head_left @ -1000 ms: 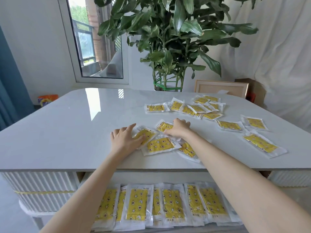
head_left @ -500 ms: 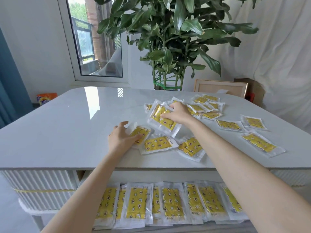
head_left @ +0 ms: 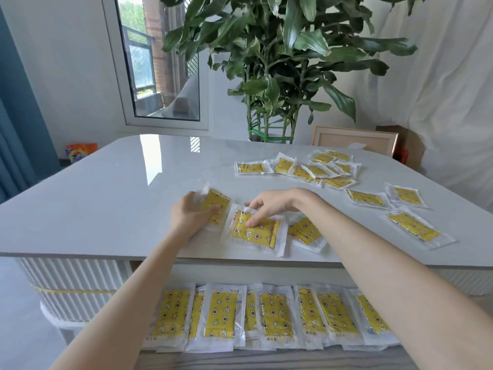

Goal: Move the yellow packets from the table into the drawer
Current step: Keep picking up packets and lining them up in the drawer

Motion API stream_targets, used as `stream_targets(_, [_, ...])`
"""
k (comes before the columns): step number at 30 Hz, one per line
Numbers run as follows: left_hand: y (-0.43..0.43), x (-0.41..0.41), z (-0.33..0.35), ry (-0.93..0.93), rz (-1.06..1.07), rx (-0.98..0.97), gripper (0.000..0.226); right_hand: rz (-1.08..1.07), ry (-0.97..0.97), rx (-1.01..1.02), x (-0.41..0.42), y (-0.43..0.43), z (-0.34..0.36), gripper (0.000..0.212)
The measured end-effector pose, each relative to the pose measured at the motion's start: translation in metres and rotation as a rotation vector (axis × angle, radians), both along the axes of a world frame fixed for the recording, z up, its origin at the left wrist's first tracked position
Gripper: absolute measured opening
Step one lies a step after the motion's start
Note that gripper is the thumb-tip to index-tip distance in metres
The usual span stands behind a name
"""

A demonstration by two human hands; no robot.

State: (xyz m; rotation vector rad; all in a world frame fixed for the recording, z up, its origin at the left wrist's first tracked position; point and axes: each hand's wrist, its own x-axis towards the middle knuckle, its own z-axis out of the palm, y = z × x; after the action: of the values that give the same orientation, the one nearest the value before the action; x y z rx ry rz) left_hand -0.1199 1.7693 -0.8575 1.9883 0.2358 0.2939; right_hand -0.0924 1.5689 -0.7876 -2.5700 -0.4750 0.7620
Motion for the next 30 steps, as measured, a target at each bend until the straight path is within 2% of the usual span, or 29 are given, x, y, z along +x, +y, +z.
stream_targets(2, [0.007,0.0,-0.003,-0.104,0.072,-0.068,0.029,0.024,-0.004,0.007,0.0,0.004,-0.001,0.046])
stream_targets(5, [0.016,0.003,-0.003,-0.159,0.173,-0.165,0.031,0.038,-0.076,-0.011,0.002,0.01,-0.001,0.062])
stream_targets(10, [0.015,0.002,-0.002,-0.179,0.19,-0.197,0.027,-0.029,-0.158,0.009,0.004,0.014,-0.007,0.066])
stream_targets(14, [0.014,-0.001,0.0,-0.202,0.177,-0.187,0.027,-0.096,-0.175,0.049,0.005,0.01,-0.013,0.038])
stream_targets(15, [0.014,-0.004,0.002,-0.205,0.161,-0.183,0.03,-0.121,-0.182,0.078,0.004,0.009,-0.014,0.039])
stream_targets(18, [0.011,-0.008,0.003,-0.17,0.134,-0.176,0.053,-0.243,-0.201,0.18,0.003,0.005,-0.022,0.069])
stream_targets(19, [0.011,-0.009,0.004,-0.162,0.128,-0.18,0.054,-0.272,-0.199,0.22,0.002,0.004,-0.024,0.073])
stream_targets(22, [0.009,-0.018,0.007,-0.191,0.069,-0.23,0.023,-0.381,-0.163,0.383,-0.002,0.002,-0.026,0.078])
stream_targets(24, [0.01,-0.025,0.008,-0.207,0.022,-0.291,0.017,-0.44,-0.172,0.451,-0.011,0.0,-0.023,0.079])
stream_targets(27, [0.012,-0.039,0.01,-0.216,-0.01,-0.347,0.019,-0.502,-0.185,0.514,-0.025,-0.006,-0.018,0.075])
stream_targets(30, [0.012,-0.056,0.014,-0.211,-0.016,-0.409,0.022,-0.492,-0.129,0.629,-0.043,-0.011,-0.01,0.047])
